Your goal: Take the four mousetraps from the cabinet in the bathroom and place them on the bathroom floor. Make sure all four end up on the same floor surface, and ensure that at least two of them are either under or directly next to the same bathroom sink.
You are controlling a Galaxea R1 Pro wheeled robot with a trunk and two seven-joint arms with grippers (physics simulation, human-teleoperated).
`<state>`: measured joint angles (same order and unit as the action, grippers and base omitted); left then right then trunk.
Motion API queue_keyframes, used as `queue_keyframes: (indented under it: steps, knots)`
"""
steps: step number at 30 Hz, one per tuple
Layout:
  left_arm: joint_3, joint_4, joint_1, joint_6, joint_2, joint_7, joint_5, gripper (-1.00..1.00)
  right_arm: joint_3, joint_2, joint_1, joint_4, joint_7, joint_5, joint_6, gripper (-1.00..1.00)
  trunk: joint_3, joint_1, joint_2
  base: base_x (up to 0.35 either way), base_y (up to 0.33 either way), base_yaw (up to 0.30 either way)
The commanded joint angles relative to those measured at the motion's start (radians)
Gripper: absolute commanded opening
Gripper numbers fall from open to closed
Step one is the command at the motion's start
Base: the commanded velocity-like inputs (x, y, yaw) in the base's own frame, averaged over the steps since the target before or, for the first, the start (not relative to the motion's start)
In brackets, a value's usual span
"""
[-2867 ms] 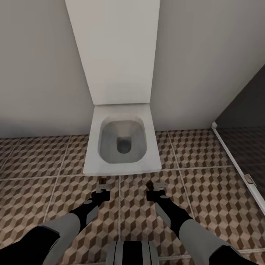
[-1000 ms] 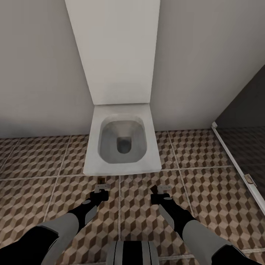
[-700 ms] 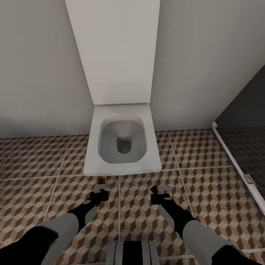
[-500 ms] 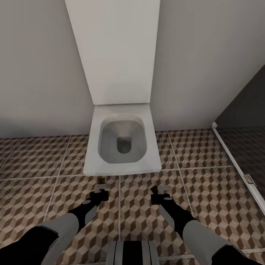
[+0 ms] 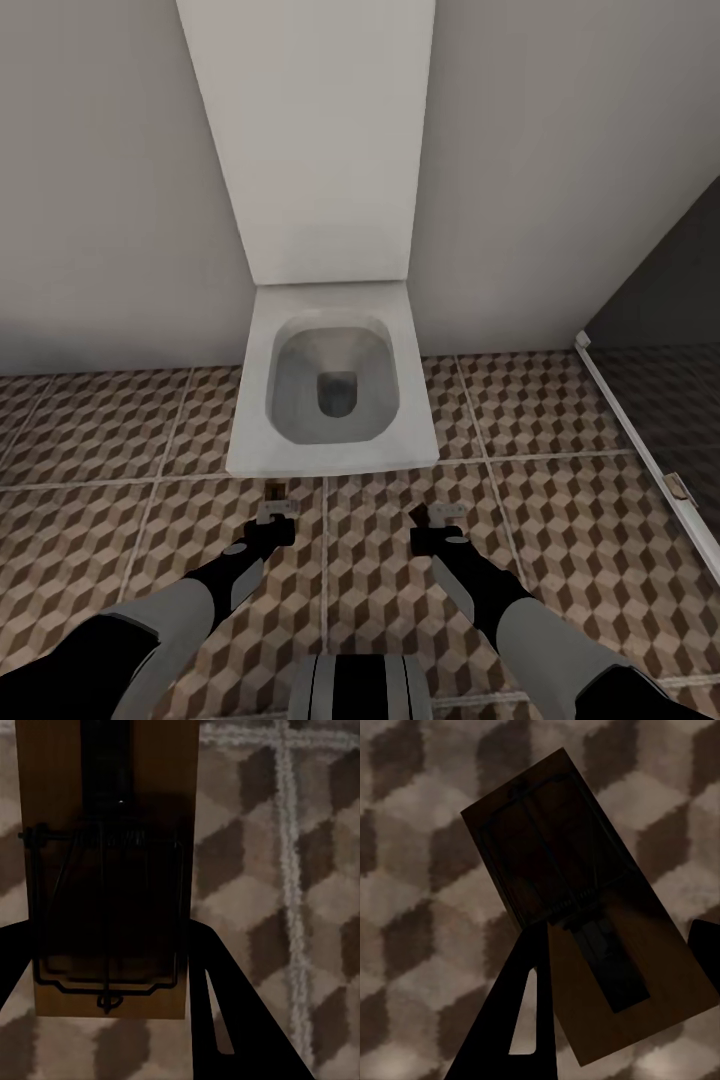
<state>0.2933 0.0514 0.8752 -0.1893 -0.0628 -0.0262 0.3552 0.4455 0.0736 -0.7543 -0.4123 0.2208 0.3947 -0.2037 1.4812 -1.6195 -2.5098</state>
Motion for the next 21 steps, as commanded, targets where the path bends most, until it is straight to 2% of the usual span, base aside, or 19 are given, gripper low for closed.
queue_keyframes:
  steps: [1, 21]
  knots:
    - [0.007, -0.002, 0.001, -0.004, 0.0, 0.0, 0.007, -1.0, 0.009, -0.001, -0.001, -0.002, 0.009, 0.007, -0.005, -1.0, 0.001, 0.0, 0.0, 0.0, 0.0, 0.0]
    - [0.007, -0.001, 0.001, -0.004, 0.0, 0.0, 0.007, -1.0, 0.009, 0.0, 0.0, -0.002, 0.009, 0.008, -0.003, -1.0, 0.001, 0.0, 0.0, 0.0, 0.0, 0.0]
